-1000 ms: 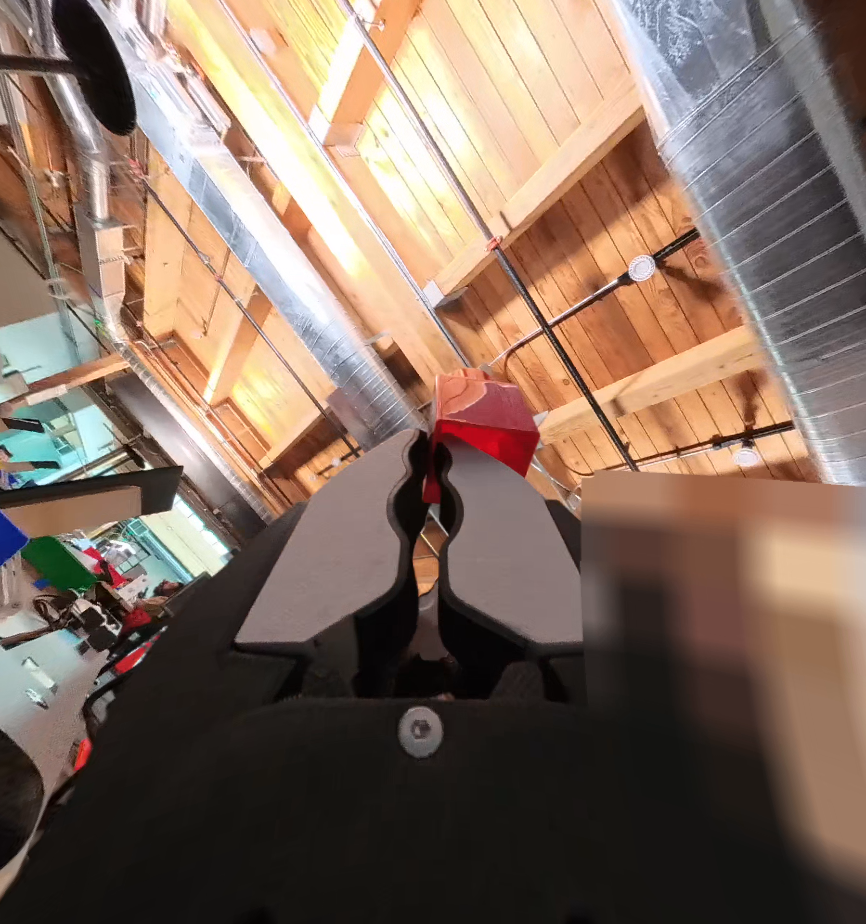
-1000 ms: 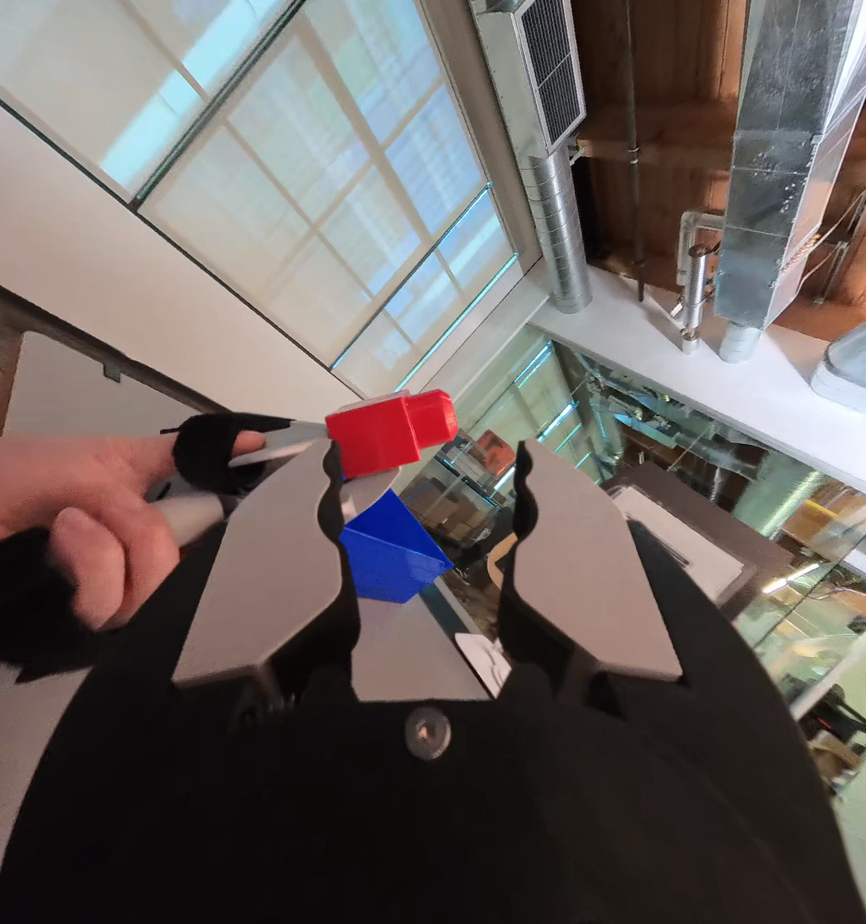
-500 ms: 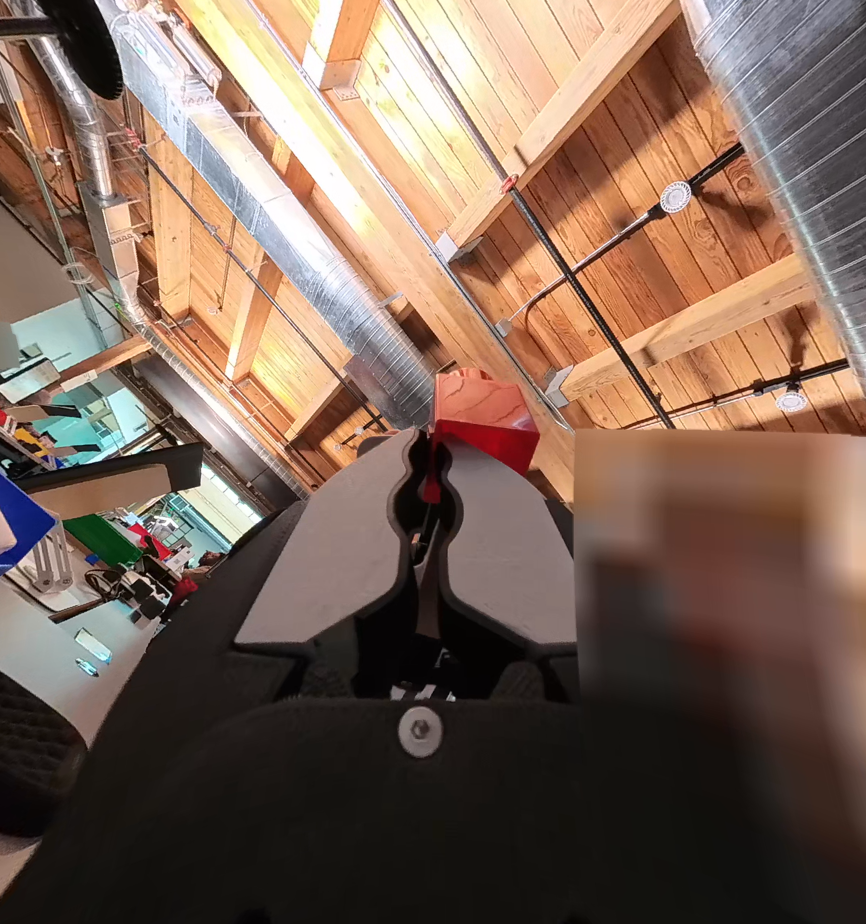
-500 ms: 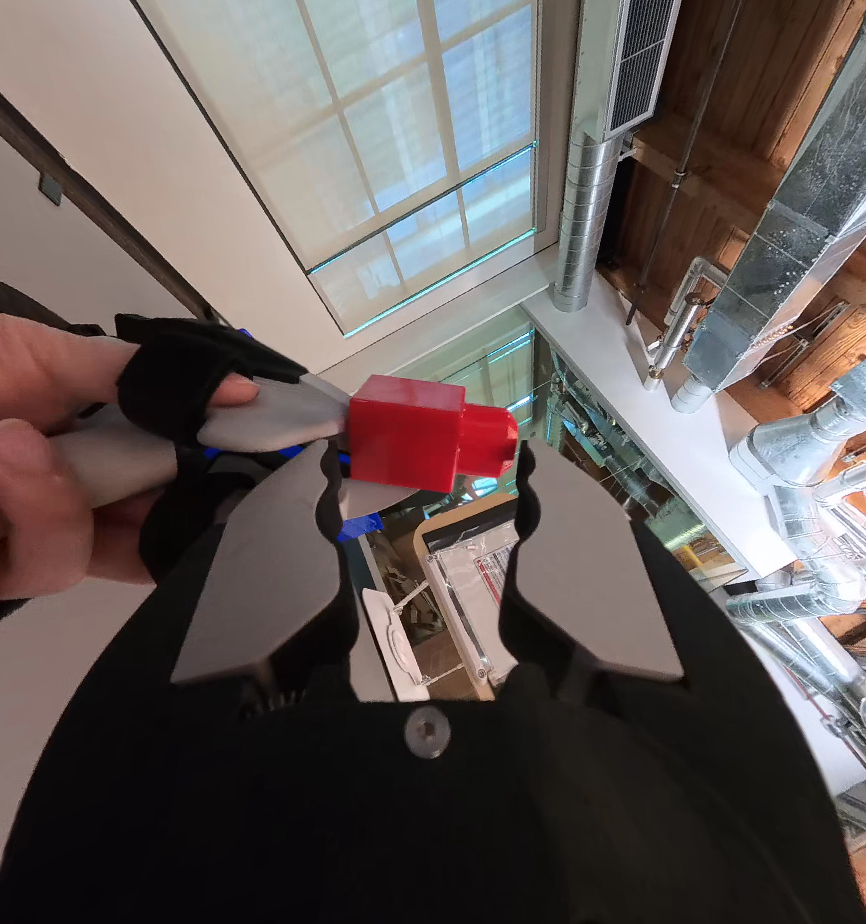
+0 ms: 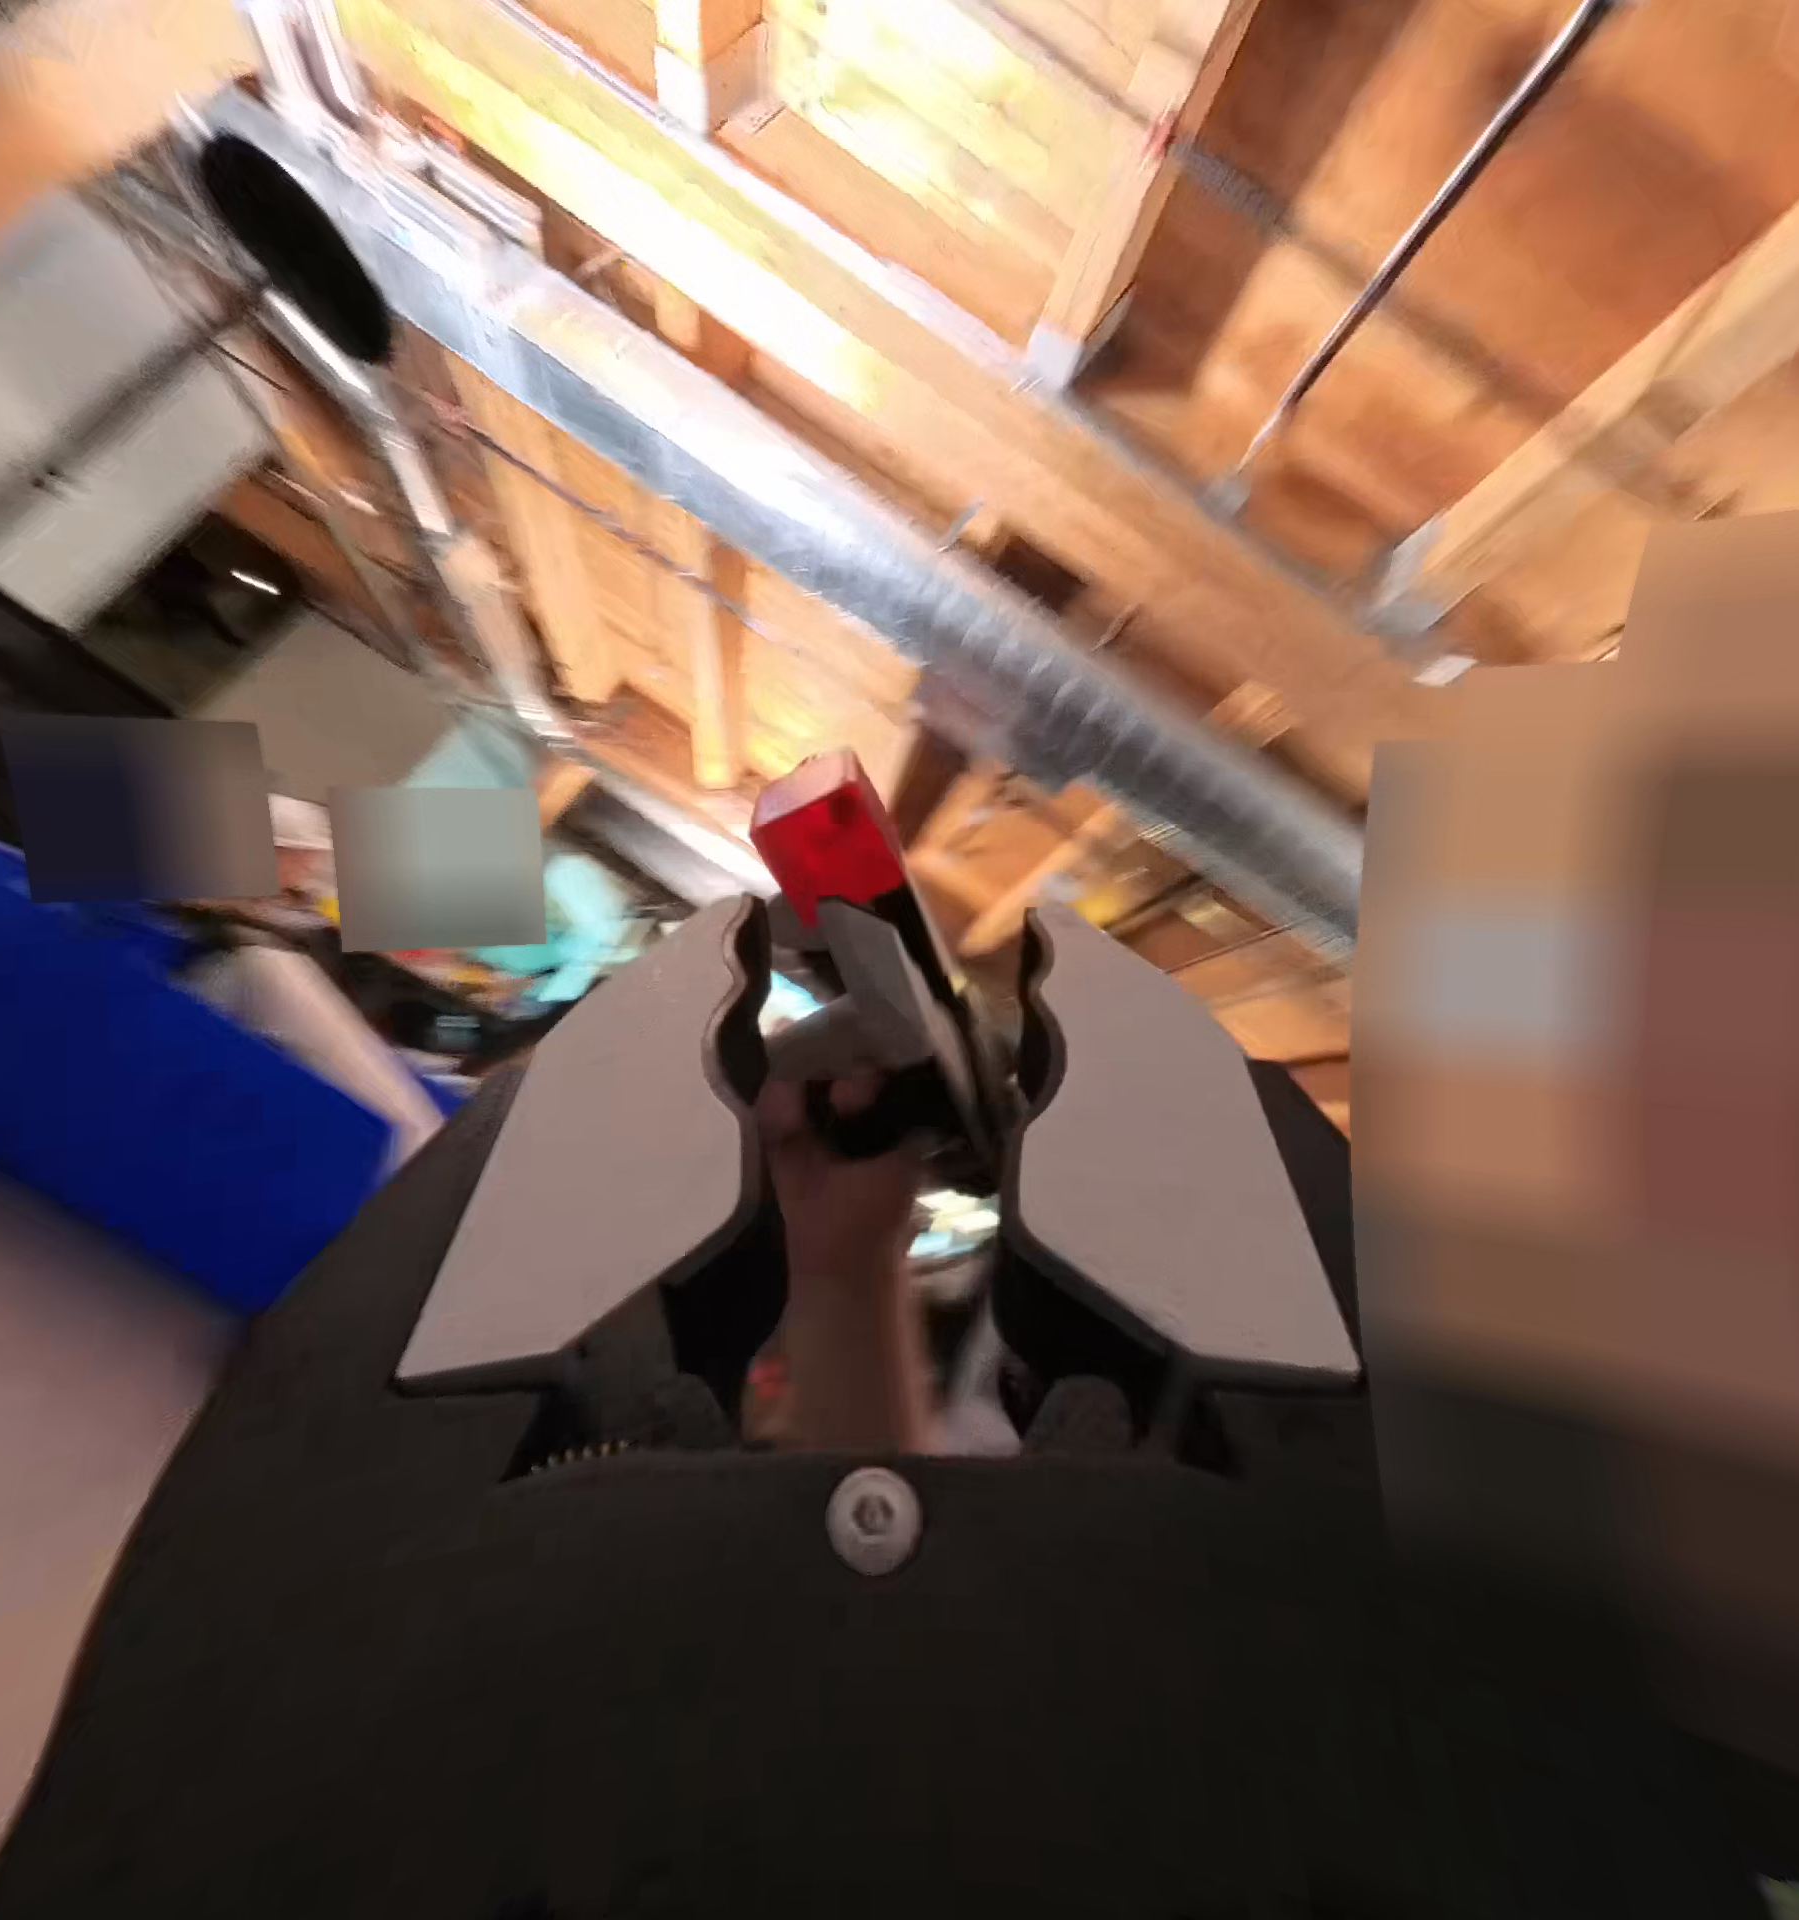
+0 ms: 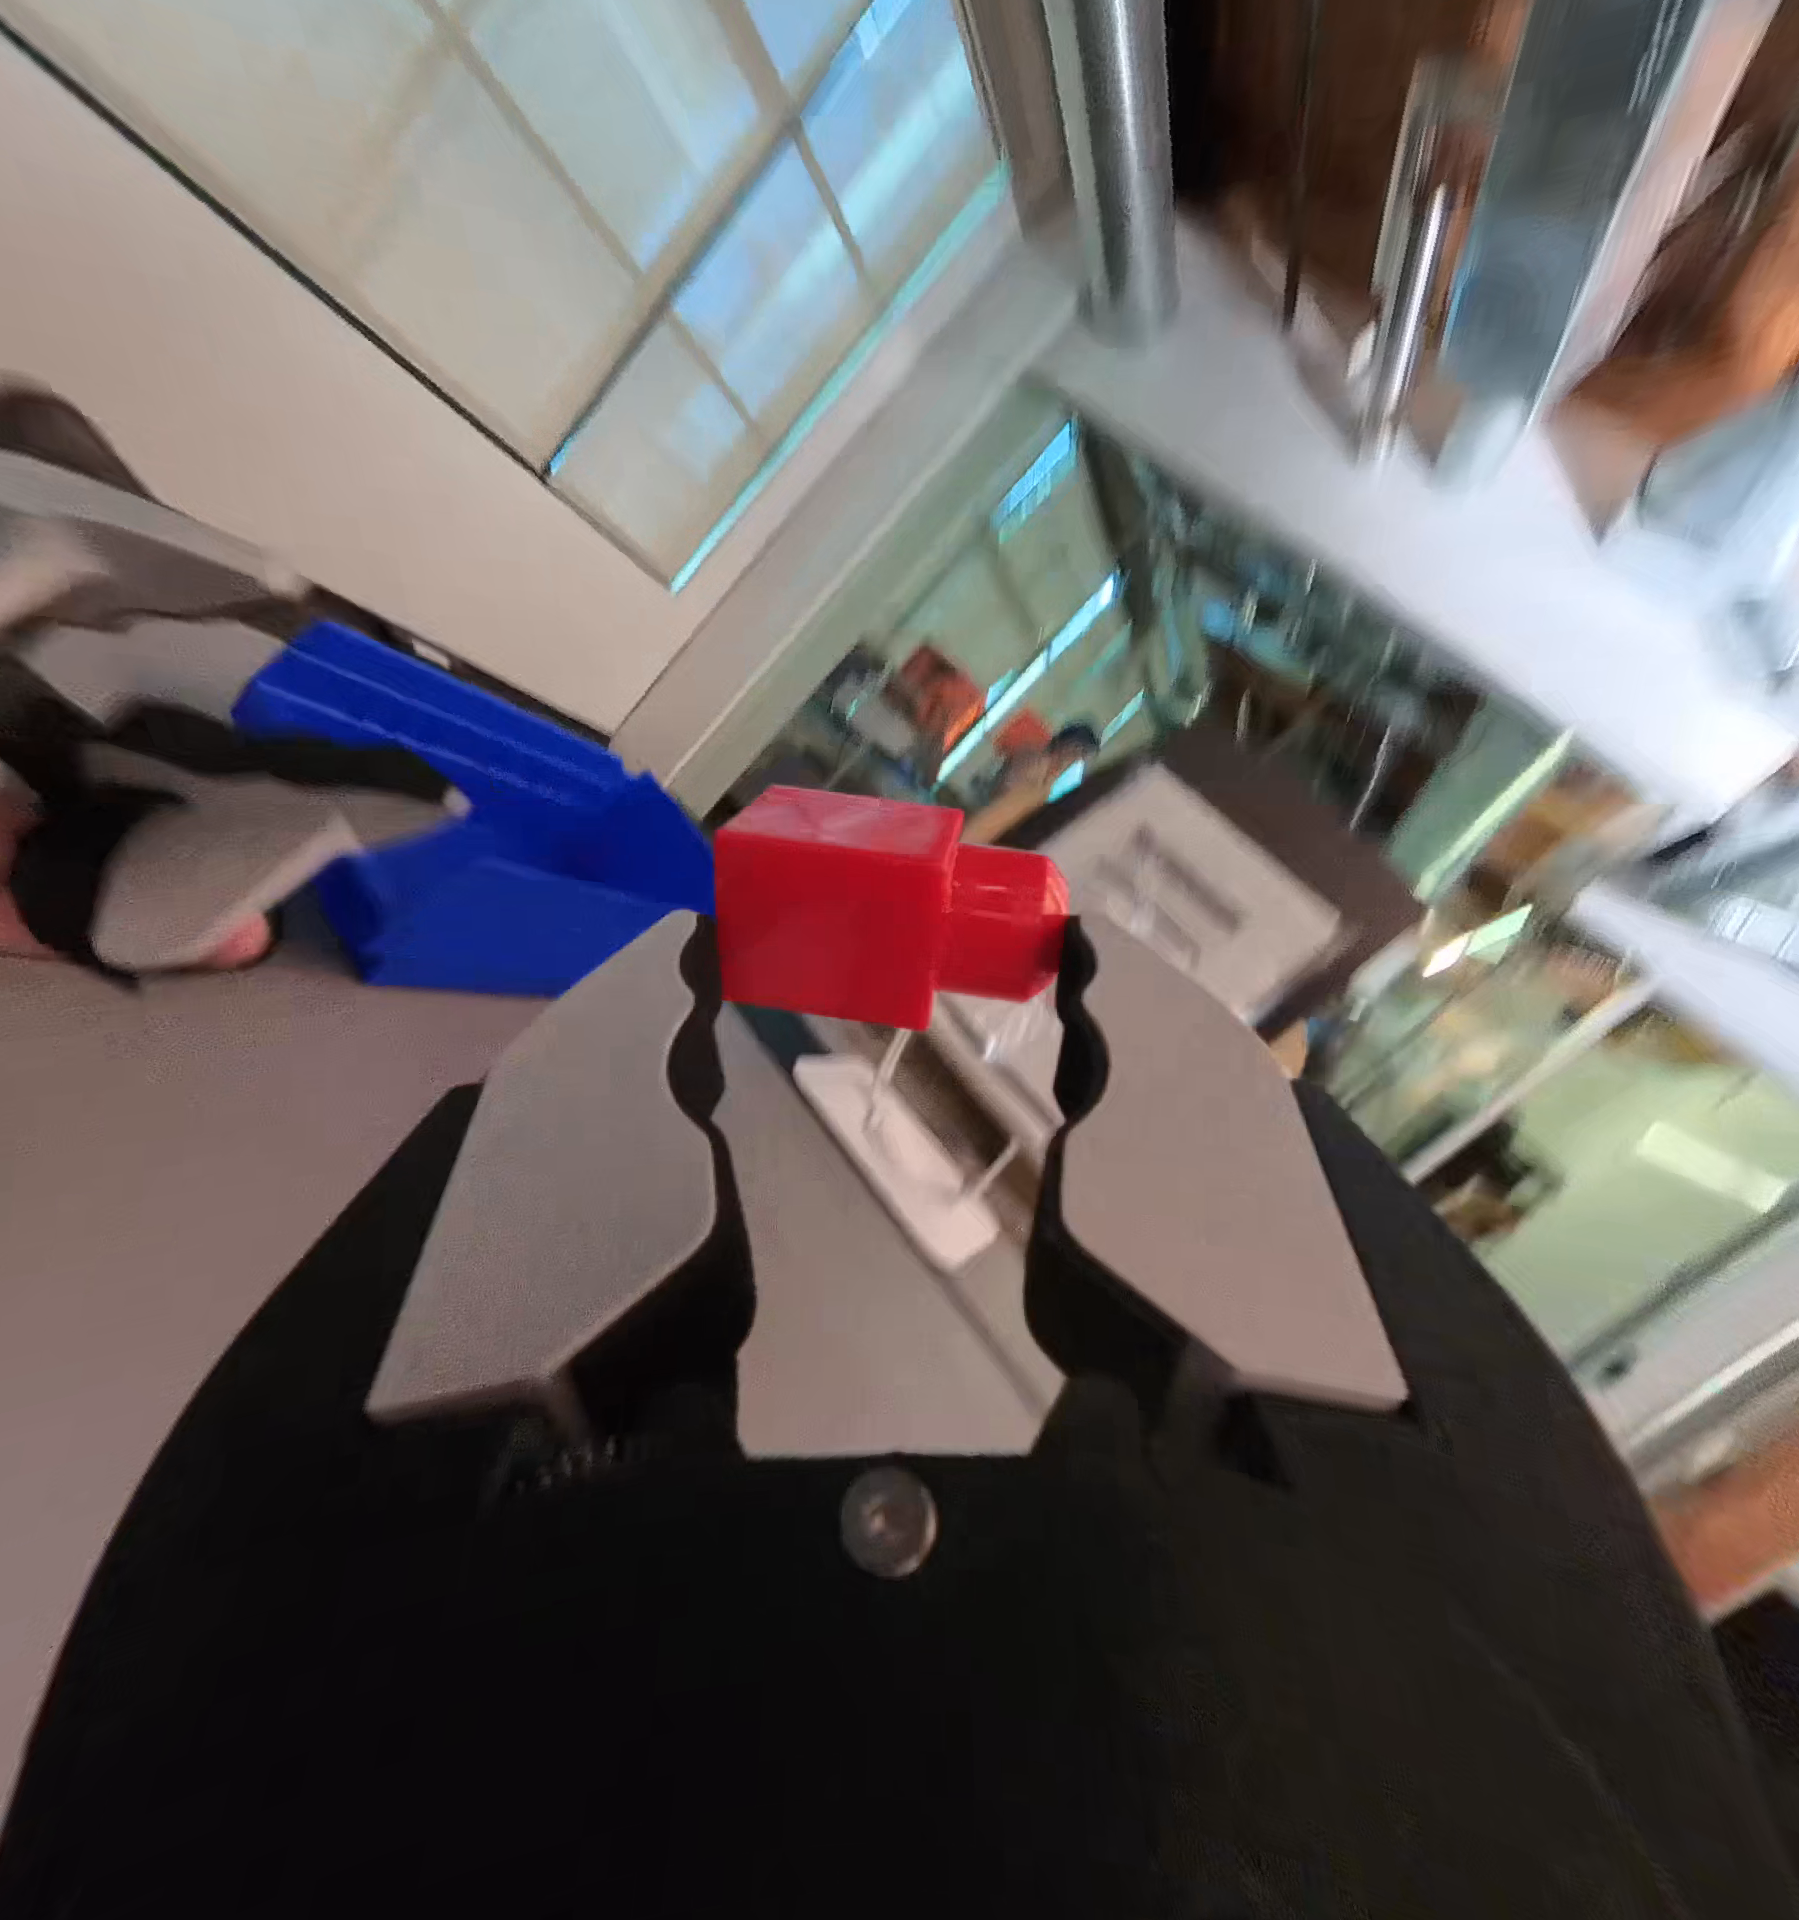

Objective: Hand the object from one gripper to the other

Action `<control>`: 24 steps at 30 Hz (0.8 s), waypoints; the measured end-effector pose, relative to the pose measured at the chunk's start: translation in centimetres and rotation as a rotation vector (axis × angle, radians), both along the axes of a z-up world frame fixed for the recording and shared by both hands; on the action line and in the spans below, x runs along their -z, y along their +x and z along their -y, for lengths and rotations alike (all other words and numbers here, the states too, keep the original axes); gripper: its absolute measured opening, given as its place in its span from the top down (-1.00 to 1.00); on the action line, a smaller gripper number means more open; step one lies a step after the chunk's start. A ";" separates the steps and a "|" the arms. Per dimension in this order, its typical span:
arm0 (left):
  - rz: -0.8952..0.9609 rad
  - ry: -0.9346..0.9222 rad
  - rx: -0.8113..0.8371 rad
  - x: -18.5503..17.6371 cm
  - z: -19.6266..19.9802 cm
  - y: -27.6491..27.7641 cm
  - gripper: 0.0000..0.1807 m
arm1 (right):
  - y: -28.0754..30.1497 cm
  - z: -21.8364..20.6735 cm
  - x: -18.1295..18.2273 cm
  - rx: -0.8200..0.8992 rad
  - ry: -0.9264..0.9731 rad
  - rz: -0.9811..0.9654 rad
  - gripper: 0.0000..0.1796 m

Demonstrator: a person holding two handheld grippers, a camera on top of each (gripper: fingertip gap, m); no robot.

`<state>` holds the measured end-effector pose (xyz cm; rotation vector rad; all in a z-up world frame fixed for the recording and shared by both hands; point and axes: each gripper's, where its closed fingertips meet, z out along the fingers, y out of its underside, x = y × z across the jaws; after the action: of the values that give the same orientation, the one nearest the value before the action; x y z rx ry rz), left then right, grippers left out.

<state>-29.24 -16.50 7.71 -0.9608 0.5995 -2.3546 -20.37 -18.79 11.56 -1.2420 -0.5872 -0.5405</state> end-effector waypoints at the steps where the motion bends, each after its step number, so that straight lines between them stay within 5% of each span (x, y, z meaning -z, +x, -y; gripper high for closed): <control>1: -0.050 0.102 -0.119 0.3 -0.6 0.0 0.49 | 1.7 -0.2 0.5 0.028 -0.041 -0.053 0.29; 5: -0.198 0.506 -0.473 -0.3 -0.9 0.0 0.44 | 2.5 -0.3 3.0 0.100 -0.131 0.082 0.29; 10: -0.458 0.855 -0.528 0.3 1.4 3.4 0.33 | -1.2 -1.3 5.9 0.169 -0.159 0.399 0.29; 17: -0.678 0.973 -0.443 3.5 1.9 5.8 0.37 | -4.0 -0.8 5.9 0.141 -0.078 0.545 0.29; 19: -0.662 0.999 -0.424 3.8 2.2 5.9 0.56 | -4.4 -0.5 5.8 0.137 -0.050 0.572 0.29; 24: -0.475 0.856 -0.453 0.8 1.8 4.3 0.60 | -3.6 0.4 5.1 0.097 0.021 0.394 0.31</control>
<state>-24.90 -18.27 6.94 -1.0671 1.2714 -1.2523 -23.96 -19.24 6.45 -1.1549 -0.8507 -0.8812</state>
